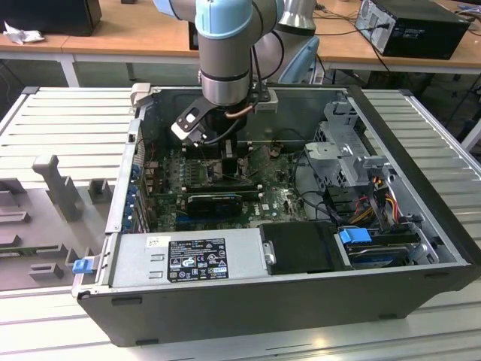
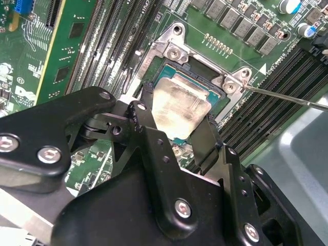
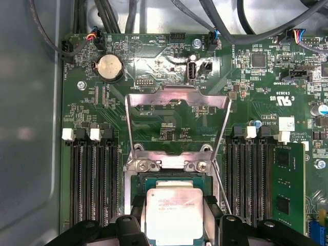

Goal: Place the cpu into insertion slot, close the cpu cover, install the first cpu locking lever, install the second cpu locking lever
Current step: 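Place the cpu into insertion slot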

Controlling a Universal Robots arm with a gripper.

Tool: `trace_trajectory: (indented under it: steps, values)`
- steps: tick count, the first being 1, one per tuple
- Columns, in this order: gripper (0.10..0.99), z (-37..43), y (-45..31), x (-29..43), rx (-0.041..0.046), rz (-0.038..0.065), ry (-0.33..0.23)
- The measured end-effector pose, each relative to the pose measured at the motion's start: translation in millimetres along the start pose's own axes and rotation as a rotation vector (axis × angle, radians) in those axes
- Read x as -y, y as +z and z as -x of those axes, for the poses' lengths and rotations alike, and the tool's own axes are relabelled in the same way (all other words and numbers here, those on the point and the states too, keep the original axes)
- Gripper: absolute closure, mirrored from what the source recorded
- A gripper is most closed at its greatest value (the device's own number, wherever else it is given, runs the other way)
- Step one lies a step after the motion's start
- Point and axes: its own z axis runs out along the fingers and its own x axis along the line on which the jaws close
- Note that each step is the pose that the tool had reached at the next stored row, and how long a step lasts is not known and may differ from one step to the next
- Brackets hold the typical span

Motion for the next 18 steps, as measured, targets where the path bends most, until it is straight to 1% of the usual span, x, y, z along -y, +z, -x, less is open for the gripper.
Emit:
trace_trajectory:
  steps: [8,10,11,13,18]
  values:
    - [0.553,0.0,0.2,0.0,0.0001,0.0,0.0]
    - [0.541,0.0,0.3,0.0,0.0,0.0,0.0]
    - [0.475,0.0,0.3,0.0,0.0,0.0,0.0]
    - [0.475,0.0,0.1,0.0,-0.0001,0.0,0.0]
    - [0.475,0.0,-4.9,-0.3,0.0001,0.0,0.0]
